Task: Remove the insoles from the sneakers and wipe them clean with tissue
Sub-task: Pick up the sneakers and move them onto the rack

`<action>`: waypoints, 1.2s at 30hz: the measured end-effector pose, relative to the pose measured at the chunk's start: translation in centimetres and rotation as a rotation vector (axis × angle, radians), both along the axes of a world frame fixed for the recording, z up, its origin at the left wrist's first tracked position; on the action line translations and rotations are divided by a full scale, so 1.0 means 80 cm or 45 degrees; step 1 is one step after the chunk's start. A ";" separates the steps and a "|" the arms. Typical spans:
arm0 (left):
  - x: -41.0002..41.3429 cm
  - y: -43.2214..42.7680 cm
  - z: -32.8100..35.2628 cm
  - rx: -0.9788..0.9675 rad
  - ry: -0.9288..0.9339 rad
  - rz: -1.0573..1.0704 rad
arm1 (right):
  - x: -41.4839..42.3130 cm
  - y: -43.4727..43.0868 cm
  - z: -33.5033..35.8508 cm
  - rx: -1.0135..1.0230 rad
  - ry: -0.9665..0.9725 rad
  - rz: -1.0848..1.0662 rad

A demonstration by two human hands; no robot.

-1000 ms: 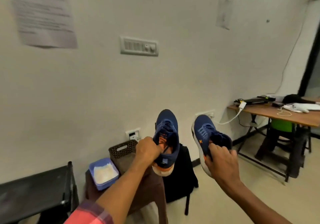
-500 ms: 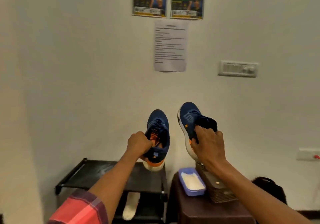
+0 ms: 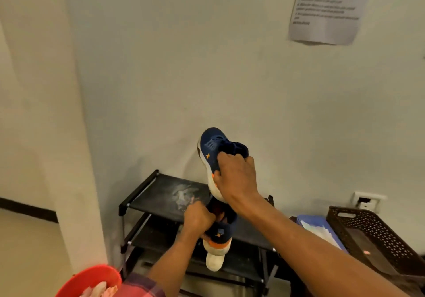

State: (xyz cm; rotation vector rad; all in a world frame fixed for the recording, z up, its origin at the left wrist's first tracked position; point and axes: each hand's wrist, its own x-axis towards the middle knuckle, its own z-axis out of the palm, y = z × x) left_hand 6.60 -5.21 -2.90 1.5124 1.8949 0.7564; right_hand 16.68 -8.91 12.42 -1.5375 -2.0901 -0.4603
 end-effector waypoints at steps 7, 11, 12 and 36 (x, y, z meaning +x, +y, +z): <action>-0.024 0.021 -0.024 -0.089 -0.426 0.108 | -0.052 0.051 -0.058 -0.161 -0.097 -0.006; -0.084 0.017 -0.032 -0.037 -0.695 0.277 | -0.067 0.061 -0.071 -0.169 -0.098 0.009; -0.100 0.015 -0.031 -0.015 -0.706 0.319 | -0.072 0.061 -0.072 -0.164 -0.106 0.018; -0.233 -0.044 0.006 0.309 -0.157 0.345 | -0.152 0.055 -0.163 -0.203 -0.264 0.130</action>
